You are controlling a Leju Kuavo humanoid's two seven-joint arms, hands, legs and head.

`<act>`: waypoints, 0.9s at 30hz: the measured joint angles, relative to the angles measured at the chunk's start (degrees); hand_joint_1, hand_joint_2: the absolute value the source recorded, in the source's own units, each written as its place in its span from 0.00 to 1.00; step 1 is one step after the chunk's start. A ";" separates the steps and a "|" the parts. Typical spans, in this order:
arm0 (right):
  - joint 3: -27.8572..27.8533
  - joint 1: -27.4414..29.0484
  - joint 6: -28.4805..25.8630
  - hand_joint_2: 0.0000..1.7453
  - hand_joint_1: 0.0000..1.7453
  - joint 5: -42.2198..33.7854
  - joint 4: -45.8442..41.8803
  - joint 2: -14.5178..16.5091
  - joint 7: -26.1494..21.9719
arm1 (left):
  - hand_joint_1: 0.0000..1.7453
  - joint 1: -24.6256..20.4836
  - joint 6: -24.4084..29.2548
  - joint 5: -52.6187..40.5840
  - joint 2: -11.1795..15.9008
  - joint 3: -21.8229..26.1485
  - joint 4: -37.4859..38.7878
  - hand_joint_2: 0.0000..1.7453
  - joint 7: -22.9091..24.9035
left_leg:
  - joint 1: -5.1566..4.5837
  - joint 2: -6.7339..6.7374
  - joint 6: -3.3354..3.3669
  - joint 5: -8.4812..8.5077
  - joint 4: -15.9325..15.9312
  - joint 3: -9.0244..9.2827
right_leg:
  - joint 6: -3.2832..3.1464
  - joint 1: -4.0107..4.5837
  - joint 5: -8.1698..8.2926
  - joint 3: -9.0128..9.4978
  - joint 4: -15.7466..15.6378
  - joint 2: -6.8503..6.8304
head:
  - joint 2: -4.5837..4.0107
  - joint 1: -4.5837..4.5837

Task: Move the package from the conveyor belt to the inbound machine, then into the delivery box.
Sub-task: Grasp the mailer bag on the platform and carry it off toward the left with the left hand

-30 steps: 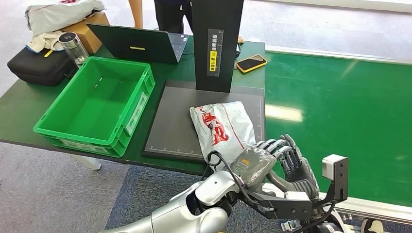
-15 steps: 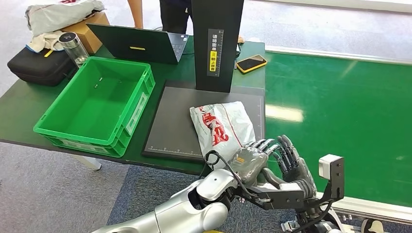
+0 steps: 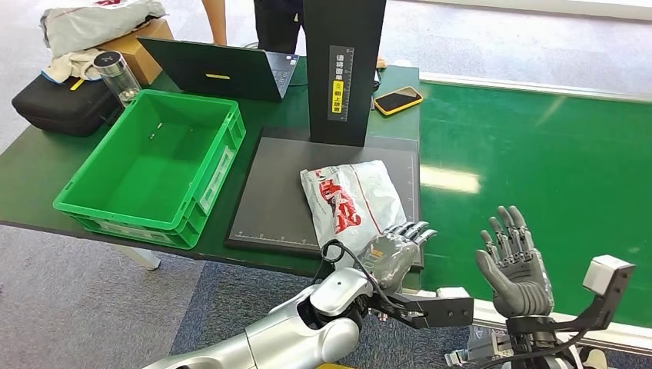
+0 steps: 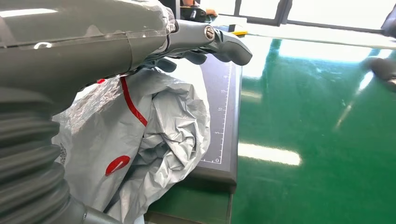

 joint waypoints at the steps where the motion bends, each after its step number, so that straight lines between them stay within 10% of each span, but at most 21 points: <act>1: -0.93 -0.01 -0.04 1.00 0.00 -0.25 0.01 0.00 -0.04 | 0.00 0.00 0.13 -0.04 0.00 0.02 0.14 1.00 -0.06 | 0.00 0.00 0.00 0.00 0.00 0.00 | 0.00 0.00 0.00 0.00 0.00 0.00 | 0.00 0.00; 27: -6.02 -0.11 1.36 1.00 0.00 -1.65 0.29 -0.07 0.91 | 0.00 -0.15 2.20 -2.20 -0.06 8.23 0.01 1.00 -0.88 | 0.01 0.01 0.00 0.00 -0.01 -0.01 | 0.00 0.01 0.00 0.00 0.00 0.00 | 0.00 0.01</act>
